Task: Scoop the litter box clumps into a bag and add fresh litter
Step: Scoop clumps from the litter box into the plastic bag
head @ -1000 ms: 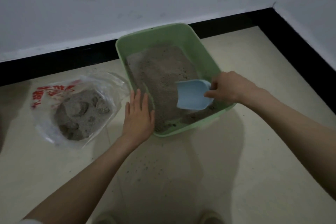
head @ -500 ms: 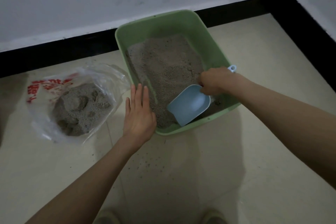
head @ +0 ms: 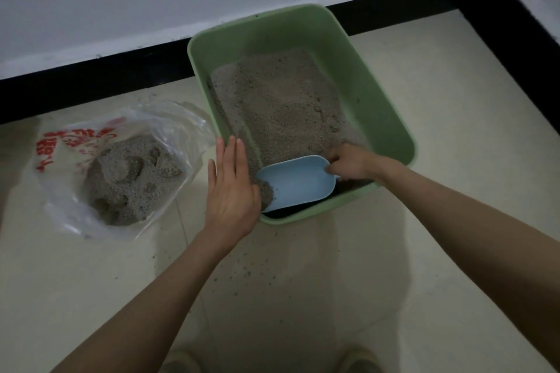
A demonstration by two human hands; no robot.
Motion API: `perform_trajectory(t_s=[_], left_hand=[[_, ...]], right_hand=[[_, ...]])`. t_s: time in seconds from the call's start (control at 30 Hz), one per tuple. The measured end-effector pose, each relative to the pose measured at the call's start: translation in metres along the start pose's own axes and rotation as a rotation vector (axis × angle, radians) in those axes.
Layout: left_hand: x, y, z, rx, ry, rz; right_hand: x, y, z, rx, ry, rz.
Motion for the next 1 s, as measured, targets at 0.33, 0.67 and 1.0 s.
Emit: perform_trajectory(t_s=[0.33,0.67,1.0], left_hand=[[0.001,0.005,-0.002,0.045,-0.028,0.068],[0.002,0.000,-0.002,-0.020,-0.110,0.035],[0.011,-0.017,-0.014,0.067,0.008,-0.022]], right_hand=[[0.004,0.000,0.001,-0.158,-0.043,-0.003],[0.016,-0.005,-0.006,-0.393,-0.095,0.096],[0.053,-0.023,-0.023,-0.465,-0.152,0.335]])
Point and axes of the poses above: each hand's wrist, its own x-axis away from the middle knuckle, its own y-axis out of the palm, z = x × y, the point moved 1 cm from there along -x, towards the middle knuckle, and after that the axes turned 15 degrees about -z, right-handed, at the moved point
